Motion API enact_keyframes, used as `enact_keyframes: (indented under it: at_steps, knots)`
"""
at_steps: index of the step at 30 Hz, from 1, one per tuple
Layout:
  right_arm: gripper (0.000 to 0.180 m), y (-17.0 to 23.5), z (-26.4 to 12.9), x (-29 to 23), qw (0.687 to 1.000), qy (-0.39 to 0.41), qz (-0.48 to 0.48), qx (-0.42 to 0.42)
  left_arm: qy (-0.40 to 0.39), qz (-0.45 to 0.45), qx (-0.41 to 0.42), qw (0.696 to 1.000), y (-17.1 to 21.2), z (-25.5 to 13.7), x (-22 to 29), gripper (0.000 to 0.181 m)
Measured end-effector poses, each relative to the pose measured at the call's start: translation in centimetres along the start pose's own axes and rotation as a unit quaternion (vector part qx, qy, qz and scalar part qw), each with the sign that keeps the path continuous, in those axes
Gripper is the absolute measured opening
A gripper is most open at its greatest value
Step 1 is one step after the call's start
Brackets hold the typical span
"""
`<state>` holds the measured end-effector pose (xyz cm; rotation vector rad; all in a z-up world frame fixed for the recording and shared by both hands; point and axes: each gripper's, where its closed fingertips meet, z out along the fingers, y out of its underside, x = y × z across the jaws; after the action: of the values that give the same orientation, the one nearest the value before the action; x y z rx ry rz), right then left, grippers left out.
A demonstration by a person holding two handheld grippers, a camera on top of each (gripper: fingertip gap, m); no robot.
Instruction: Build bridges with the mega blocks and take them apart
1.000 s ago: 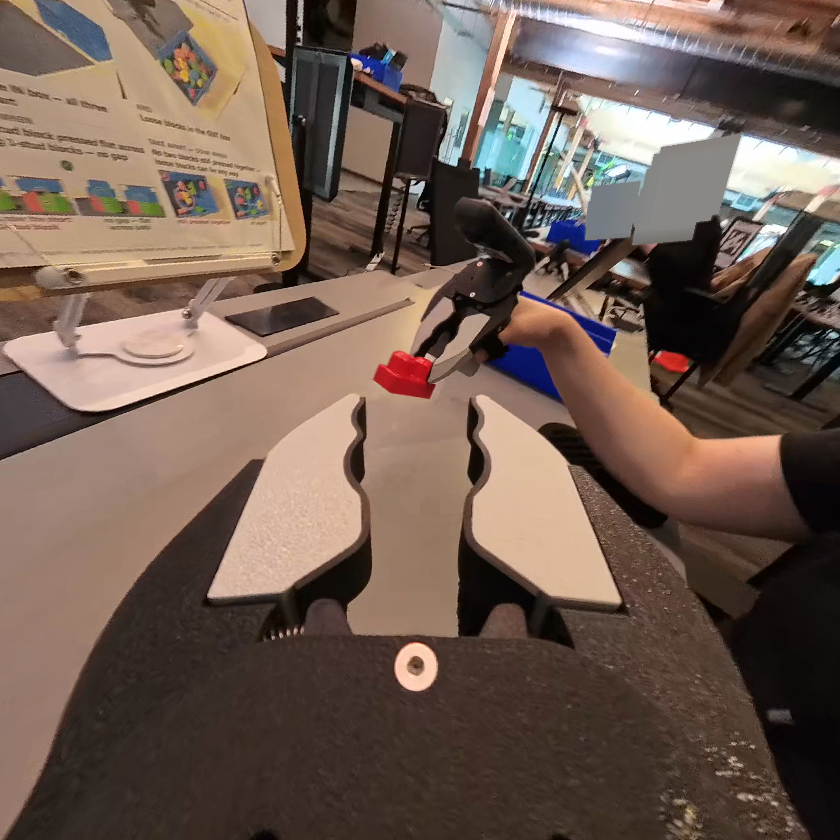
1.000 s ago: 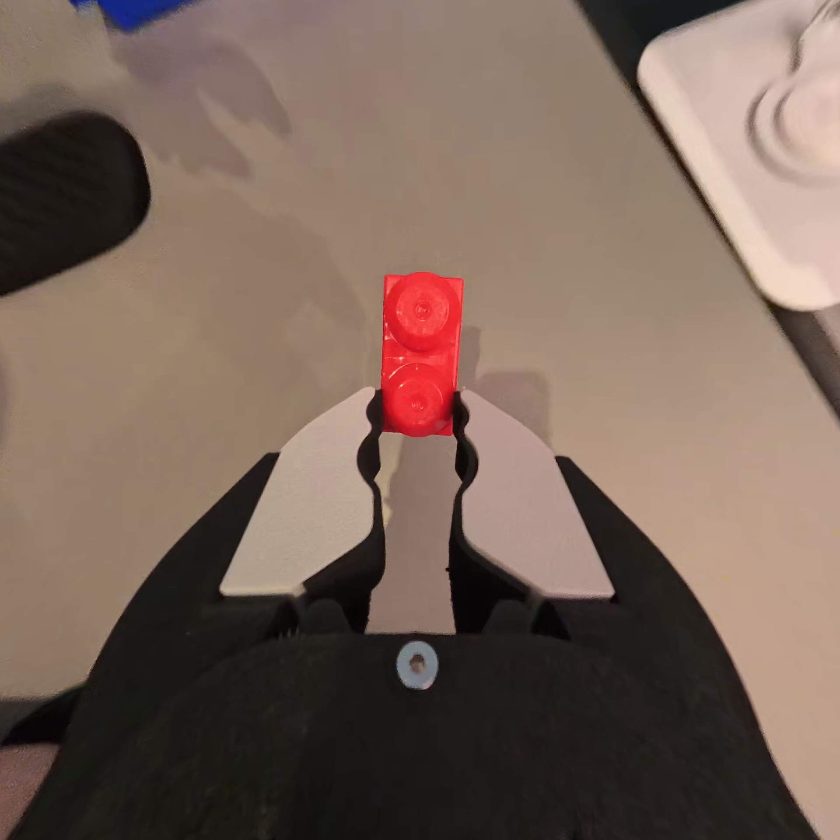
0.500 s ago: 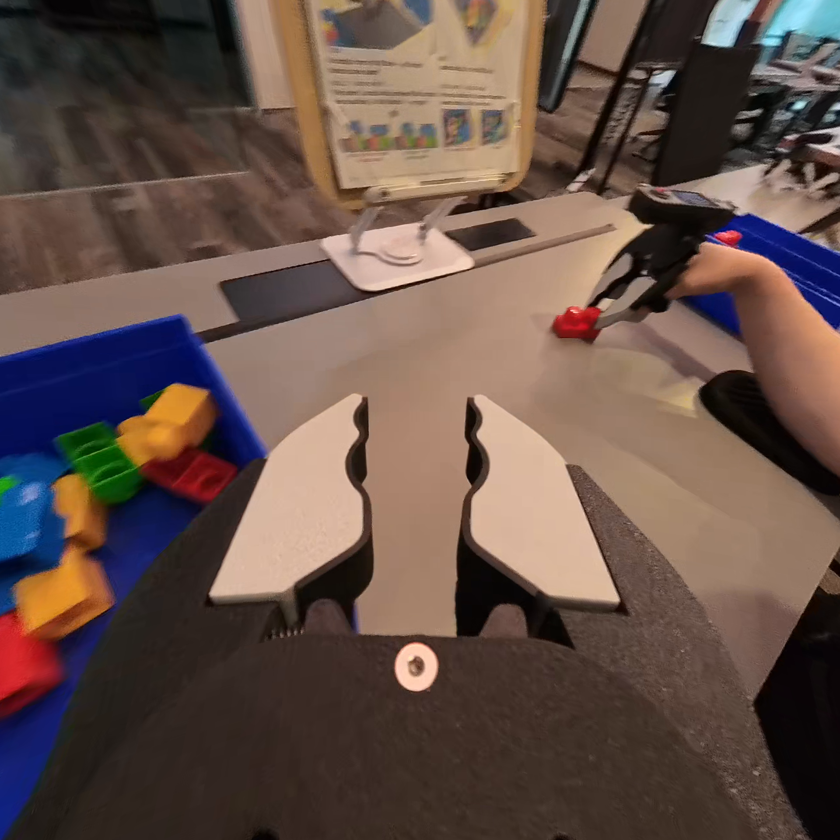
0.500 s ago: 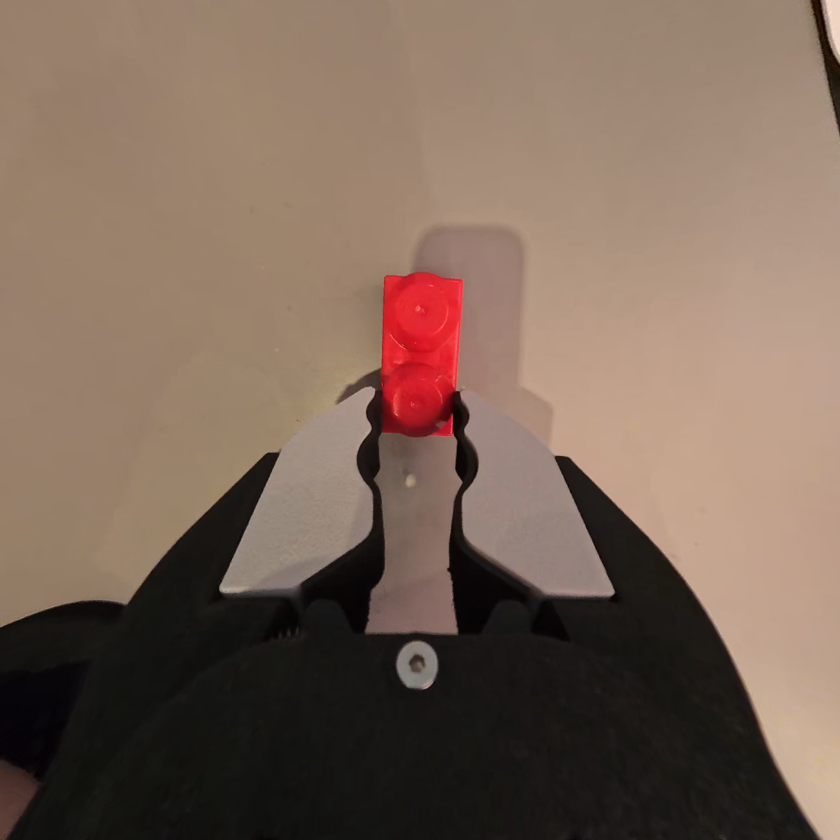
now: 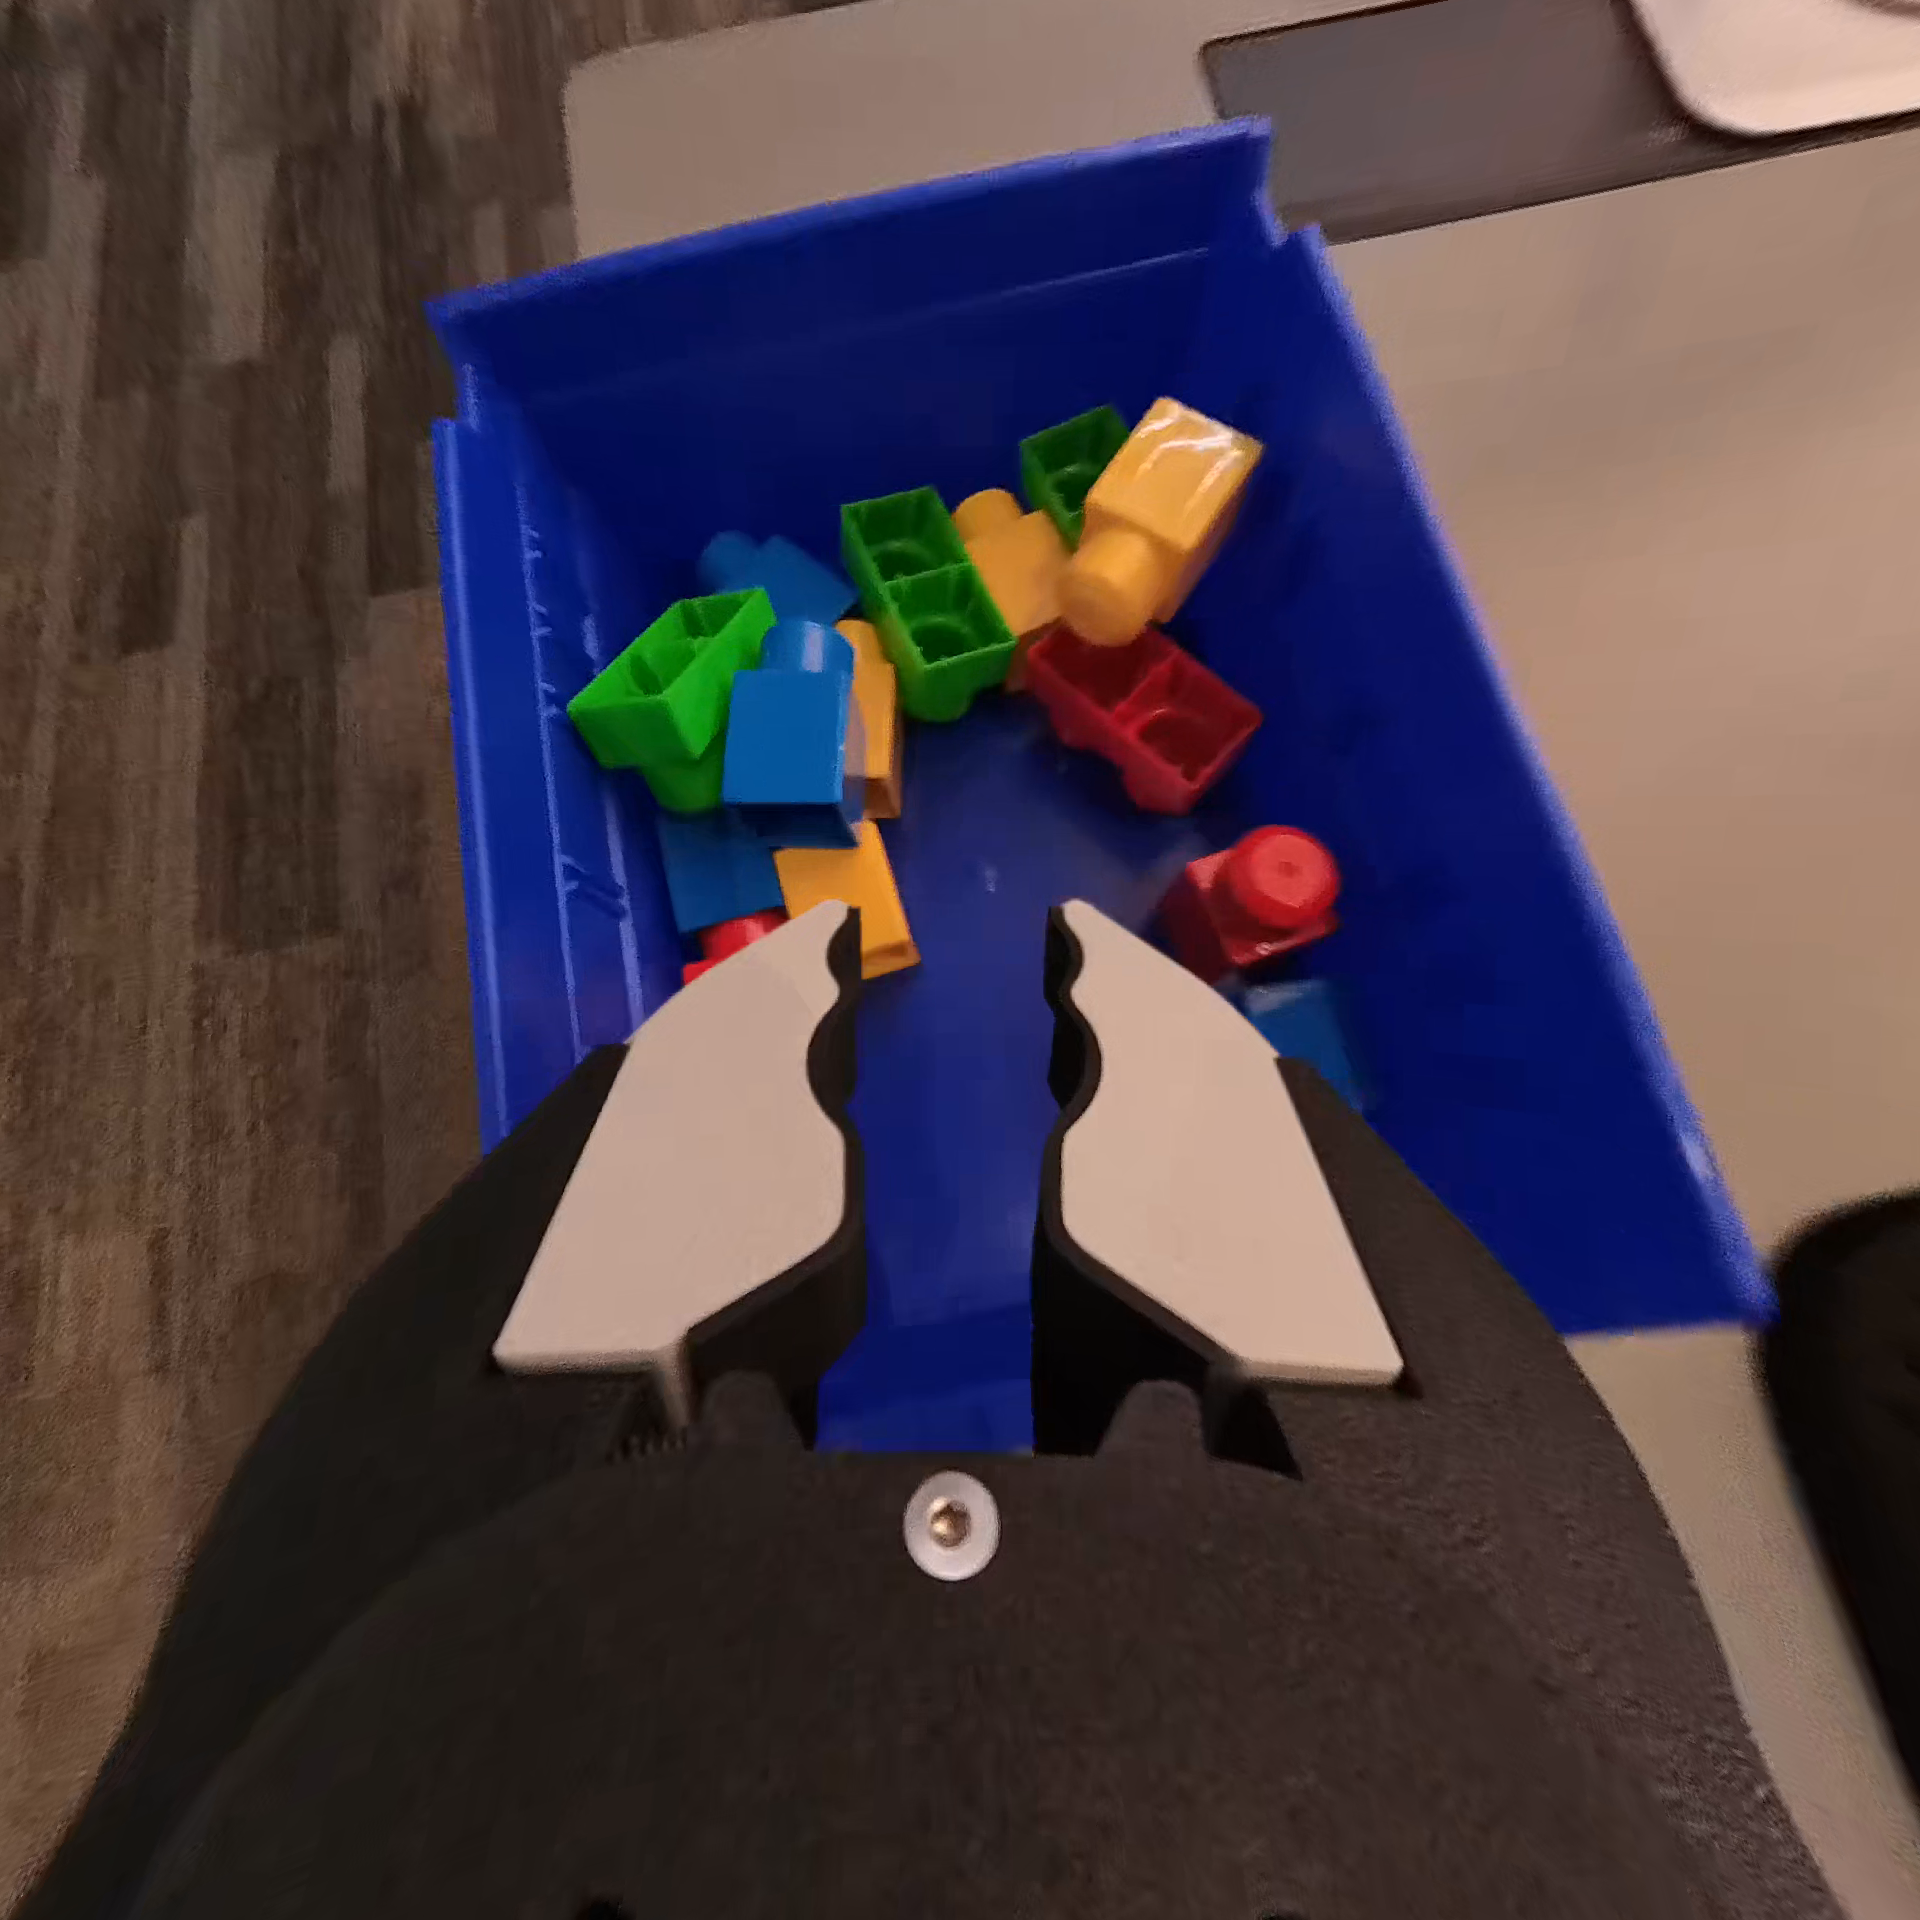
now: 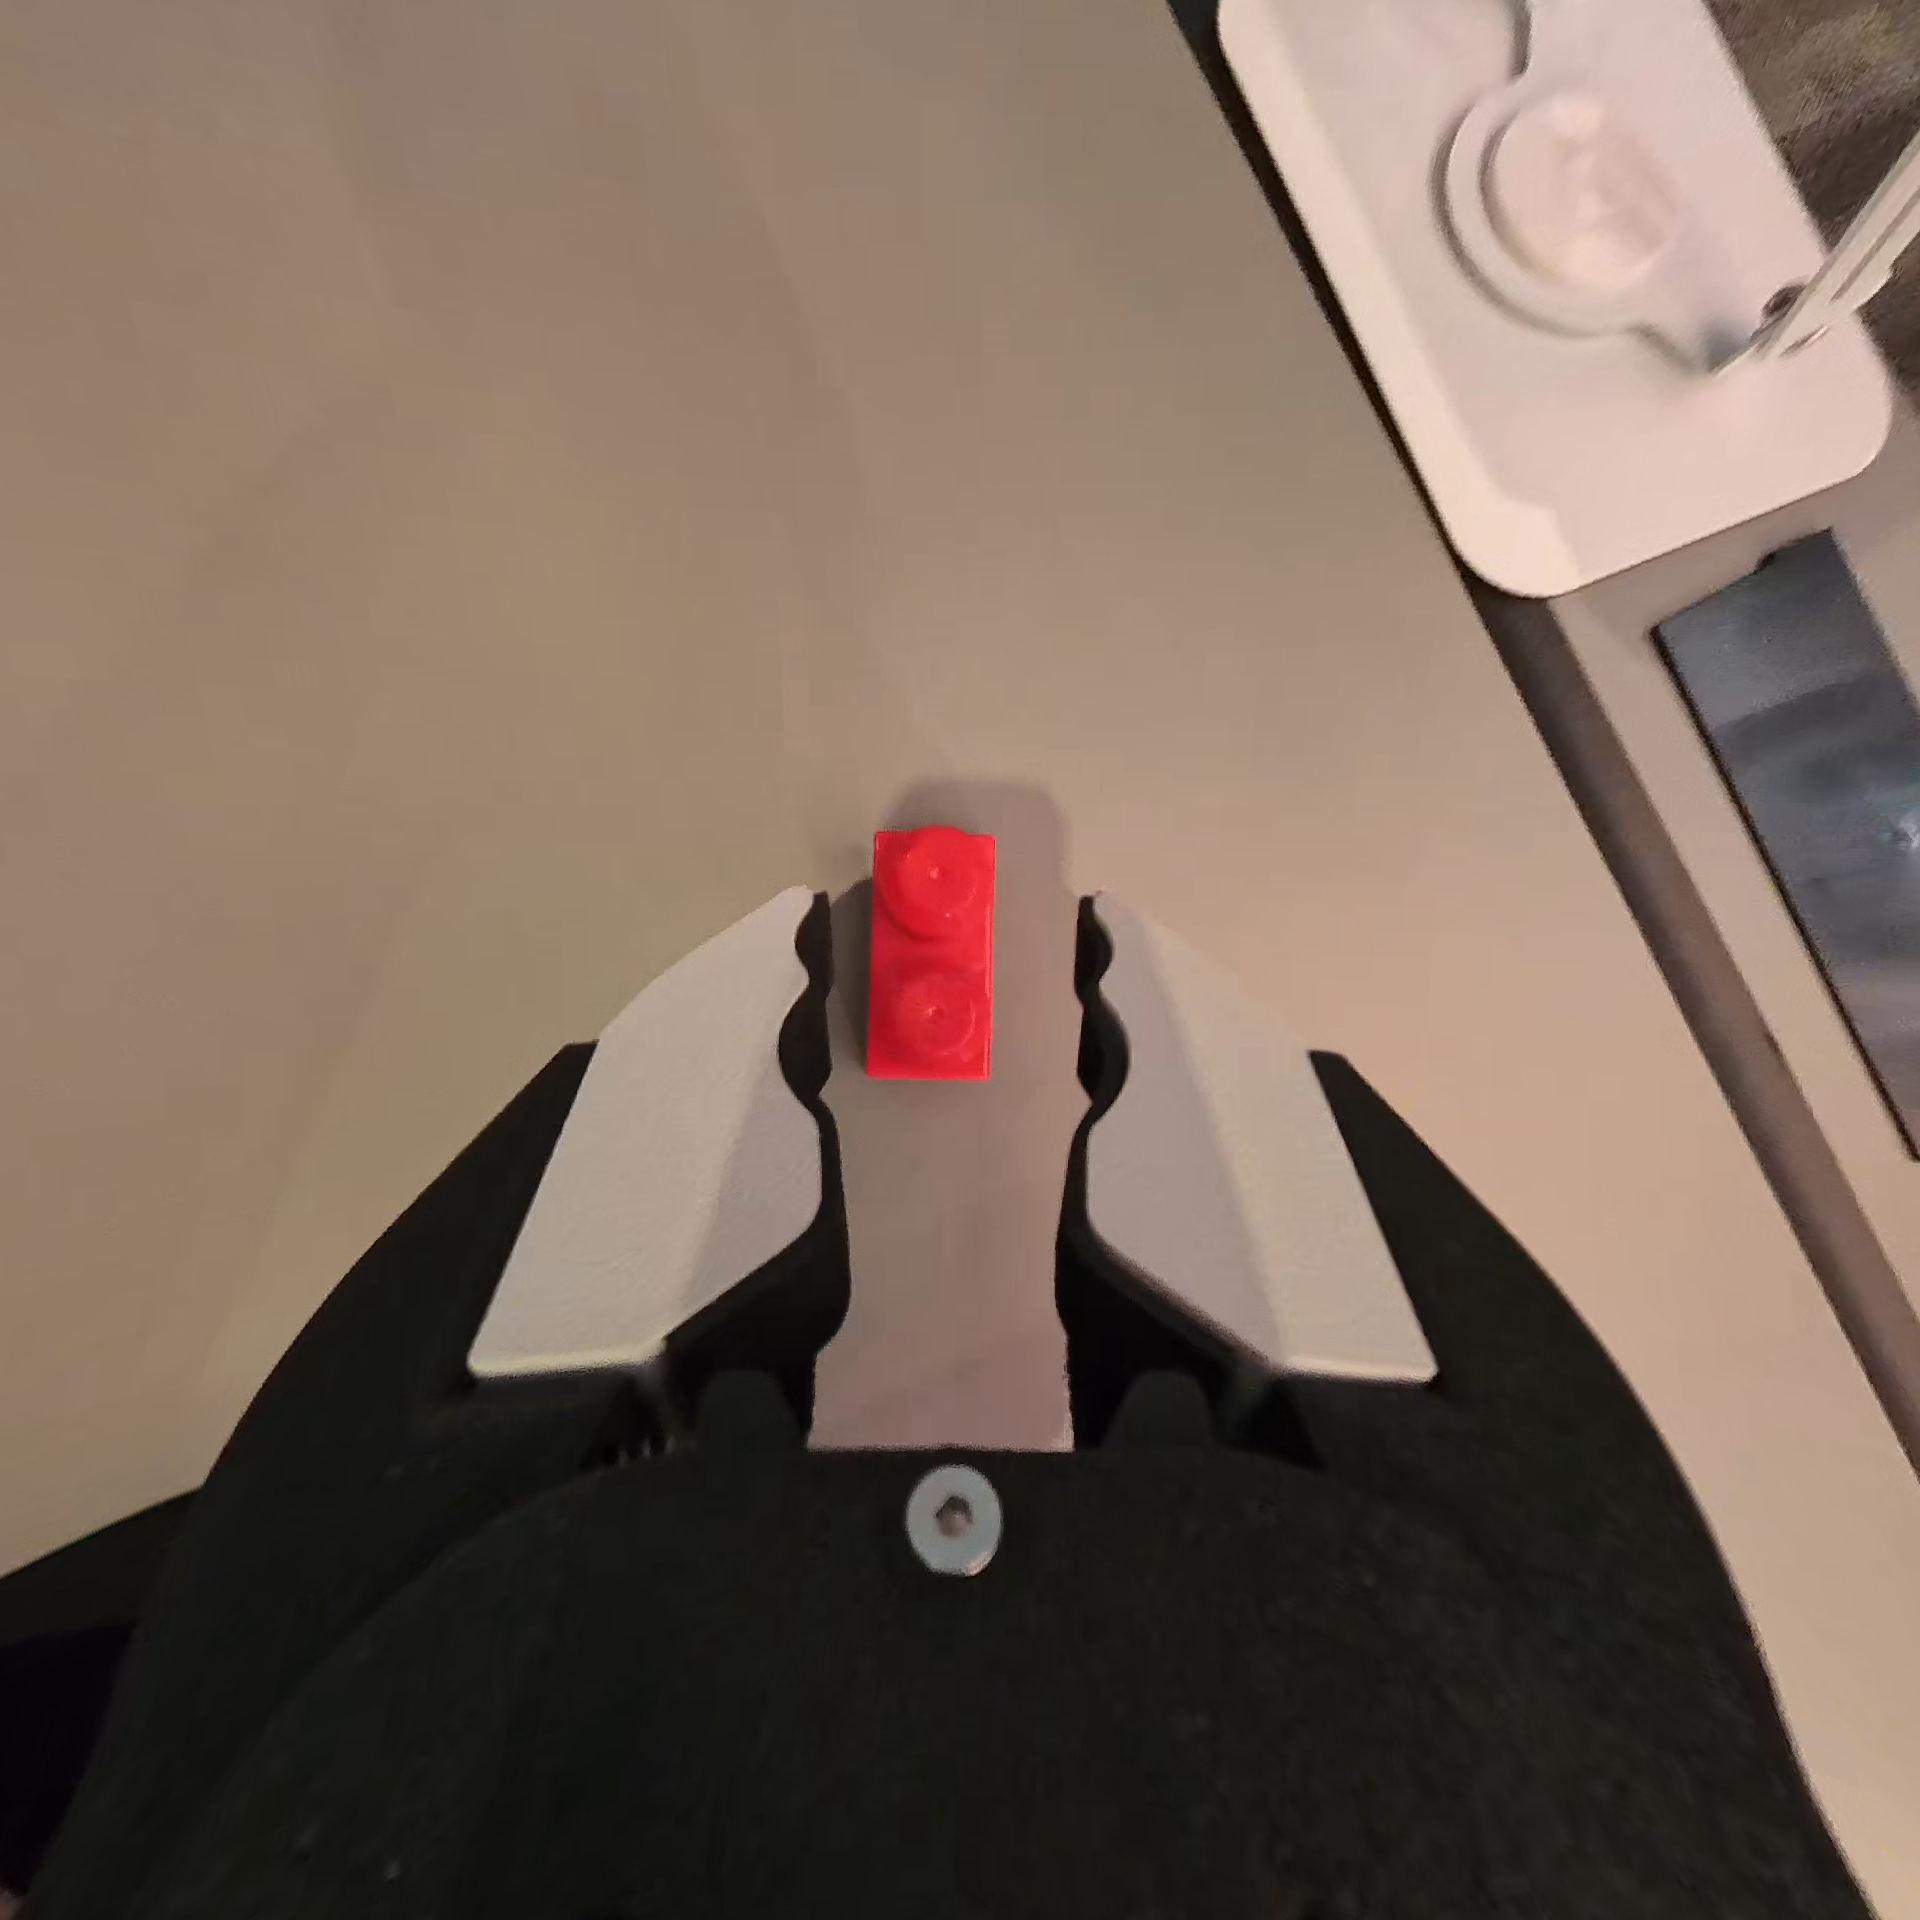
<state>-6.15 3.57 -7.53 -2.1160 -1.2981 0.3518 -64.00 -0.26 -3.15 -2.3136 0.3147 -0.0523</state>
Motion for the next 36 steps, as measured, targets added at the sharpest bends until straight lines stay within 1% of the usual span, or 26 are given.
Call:
enact_keyframes:
  at_steps: [3, 6, 7, 9, 10, 11, 13, 14, 17, 20, 24, 25, 26, 31, 36]
  knots:
    - [0.044, -0.5, -0.6, -0.2, 1.000, 0.003, -0.007, 0.010, -0.031, 0.019, 0.001, 0.999, -0.4, 2.6, -0.8, 0.037]
    - [0.044, -0.4, -0.6, -0.1, 1.000, 0.003, -0.010, 0.010, -0.073, 0.048, -0.039, 0.995, -0.4, 5.3, -2.0, 0.047]
    - [0.044, -0.3, -0.6, -0.1, 1.000, 0.003, -0.009, 0.008, -0.087, 0.047, -0.062, 0.993, -0.1, 6.1, -2.5, 0.048]
    - [0.043, 0.0, -0.5, 0.0, 1.000, 0.002, -0.007, 0.004, -0.098, 0.016, -0.096, 0.990, 0.3, 7.3, -3.2, 0.048]
    - [0.043, 0.2, -0.5, 0.0, 1.000, 0.001, -0.007, 0.001, -0.093, 0.006, -0.096, 0.991, 0.1, 7.8, -3.2, 0.050]
    - [0.042, 0.3, -0.5, 0.0, 1.000, 0.000, -0.008, -0.002, -0.093, 0.003, -0.092, 0.991, -0.2, 8.1, -3.3, 0.049]
    - [0.042, 0.4, -0.5, 0.0, 1.000, -0.001, -0.009, -0.004, -0.109, 0.011, -0.098, 0.989, -0.4, 8.4, -3.8, 0.047]
    - [0.041, 0.4, -0.5, 0.0, 1.000, -0.002, -0.008, -0.004, -0.122, 0.020, -0.104, 0.987, -0.5, 8.5, -4.1, 0.043]
    - [0.039, 0.3, -0.4, -0.1, 1.000, -0.008, -0.009, -0.003, -0.146, 0.051, -0.112, 0.982, -0.8, 8.5, -4.4, 0.044]
    - [0.039, 0.4, -0.1, -0.2, 1.000, -0.011, -0.011, -0.008, -0.128, 0.090, -0.096, 0.983, -1.6, 9.0, -3.7, 0.042]
    - [0.037, 0.7, 0.2, -0.4, 1.000, -0.020, -0.008, -0.013, -0.107, 0.152, -0.127, 0.974, -1.1, 9.9, -3.7, 0.048]
    - [0.037, 0.8, 0.3, -0.4, 1.000, -0.021, -0.008, -0.014, -0.109, 0.163, -0.136, 0.971, -1.0, 9.9, -4.0, 0.047]
    - [0.037, 0.7, 0.3, -0.5, 1.000, -0.023, -0.008, -0.015, -0.111, 0.171, -0.143, 0.968, -1.0, 9.8, -4.2, 0.041]
    - [0.036, 0.7, 0.6, -0.8, 0.999, -0.026, -0.014, -0.021, -0.097, 0.165, -0.168, 0.967, -0.7, 9.6, -4.2, 0.043]
    - [0.035, 0.7, 0.7, -1.0, 0.999, -0.030, -0.016, -0.025, -0.095, 0.186, -0.202, 0.957, 1.2, 9.0, -3.7, 0.044]
